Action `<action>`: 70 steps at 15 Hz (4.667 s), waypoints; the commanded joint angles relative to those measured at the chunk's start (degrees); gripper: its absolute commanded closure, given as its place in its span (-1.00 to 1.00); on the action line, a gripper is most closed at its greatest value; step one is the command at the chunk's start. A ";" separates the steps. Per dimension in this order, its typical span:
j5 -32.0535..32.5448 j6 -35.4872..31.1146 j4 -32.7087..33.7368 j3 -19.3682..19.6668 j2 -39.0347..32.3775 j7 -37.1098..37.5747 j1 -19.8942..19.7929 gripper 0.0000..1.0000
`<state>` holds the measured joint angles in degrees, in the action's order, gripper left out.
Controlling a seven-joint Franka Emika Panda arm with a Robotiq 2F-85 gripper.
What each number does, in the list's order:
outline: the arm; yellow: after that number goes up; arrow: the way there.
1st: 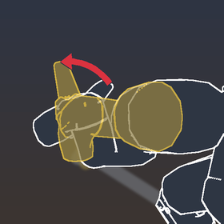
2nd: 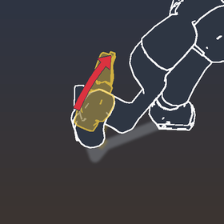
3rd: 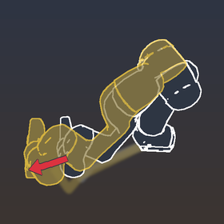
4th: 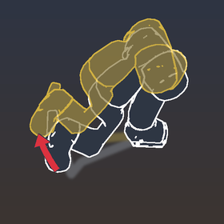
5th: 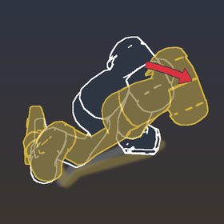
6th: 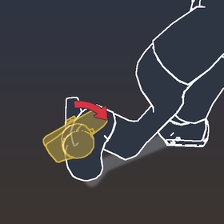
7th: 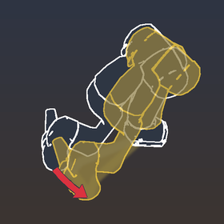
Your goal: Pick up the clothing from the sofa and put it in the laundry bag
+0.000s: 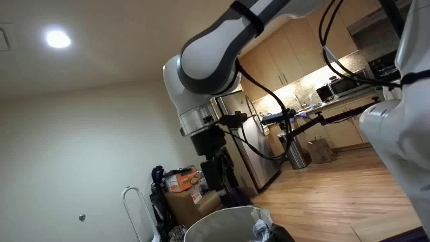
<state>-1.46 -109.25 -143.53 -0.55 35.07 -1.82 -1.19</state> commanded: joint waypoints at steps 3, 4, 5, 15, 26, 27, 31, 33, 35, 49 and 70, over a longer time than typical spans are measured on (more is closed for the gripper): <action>0.27 0.13 0.12 0.42 -0.03 0.23 0.49 -1.00; 0.27 0.13 0.12 0.42 -0.03 0.23 0.49 -1.00; 0.27 0.13 0.12 0.42 -0.03 0.23 0.49 -1.00; 1.90 -17.66 -1.09 -15.27 -8.01 24.67 2.46 -1.00; 17.57 -24.05 4.58 -26.15 -26.63 40.90 4.41 -1.00; 18.84 -25.89 5.77 -24.67 -29.42 37.42 5.36 -1.00; 24.94 -38.01 12.63 -19.12 -44.04 29.48 6.60 -1.00; 21.99 -41.07 16.83 -19.54 -51.51 21.66 4.64 -1.00; 18.25 -41.07 22.54 -16.09 -59.01 12.78 7.51 -1.00; 15.66 -27.01 50.00 -11.09 -81.26 -14.24 13.30 -1.00; 15.58 -9.83 95.13 -13.91 -122.45 -51.93 18.49 -1.00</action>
<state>13.83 -123.91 -59.75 -14.42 -78.70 -49.10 15.83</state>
